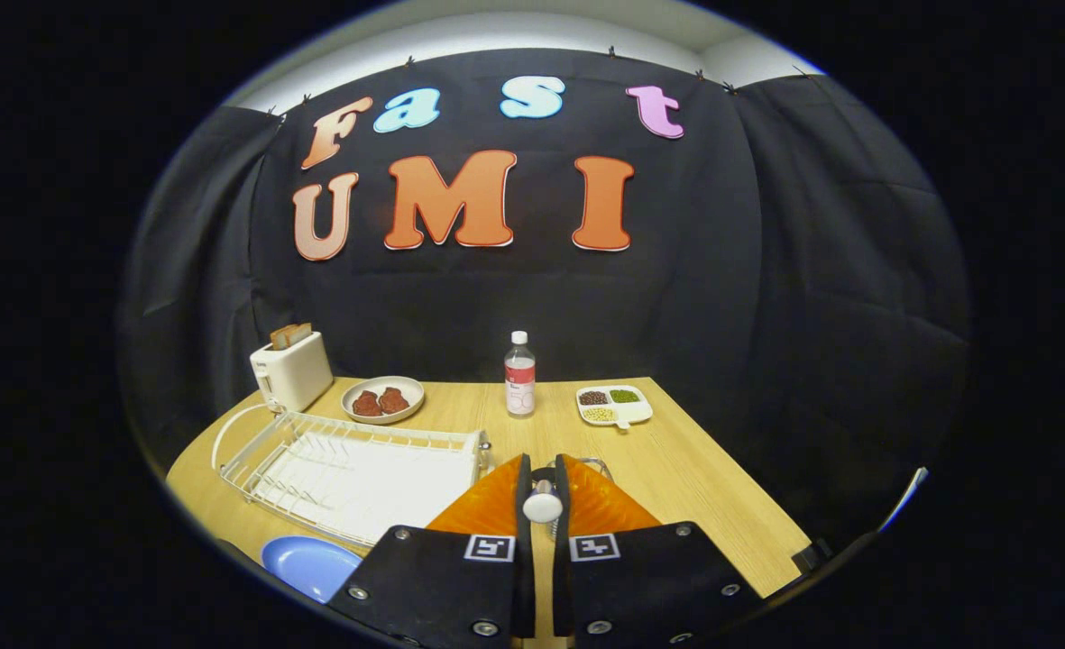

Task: Take the plate from the dish rack, then take the spoon from the basket and place it into the plate.

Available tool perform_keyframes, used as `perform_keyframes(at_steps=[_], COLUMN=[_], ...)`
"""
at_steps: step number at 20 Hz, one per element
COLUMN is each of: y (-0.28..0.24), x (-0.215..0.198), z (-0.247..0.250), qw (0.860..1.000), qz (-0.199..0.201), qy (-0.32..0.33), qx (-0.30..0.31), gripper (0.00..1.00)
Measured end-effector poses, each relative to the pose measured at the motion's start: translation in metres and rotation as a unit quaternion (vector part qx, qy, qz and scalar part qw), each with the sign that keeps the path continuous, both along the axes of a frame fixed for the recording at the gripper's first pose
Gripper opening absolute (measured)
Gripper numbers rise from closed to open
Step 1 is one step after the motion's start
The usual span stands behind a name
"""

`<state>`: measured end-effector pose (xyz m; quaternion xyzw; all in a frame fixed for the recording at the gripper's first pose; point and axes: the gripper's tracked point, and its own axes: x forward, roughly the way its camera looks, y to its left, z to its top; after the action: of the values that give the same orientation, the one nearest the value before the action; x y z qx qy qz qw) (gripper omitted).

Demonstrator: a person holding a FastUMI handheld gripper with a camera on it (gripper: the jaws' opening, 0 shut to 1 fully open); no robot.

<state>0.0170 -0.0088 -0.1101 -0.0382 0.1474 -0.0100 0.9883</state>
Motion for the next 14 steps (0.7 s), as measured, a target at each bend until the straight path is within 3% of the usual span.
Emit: perform_keyframes(at_steps=[7, 14], y=[0.081, 0.153], x=[-0.052, -0.092], z=[-0.009, -0.030], qw=[1.000, 0.997], qz=[0.013, 0.062], qy=[0.010, 0.018], qx=[0.023, 0.046], gripper=[0.08, 0.08])
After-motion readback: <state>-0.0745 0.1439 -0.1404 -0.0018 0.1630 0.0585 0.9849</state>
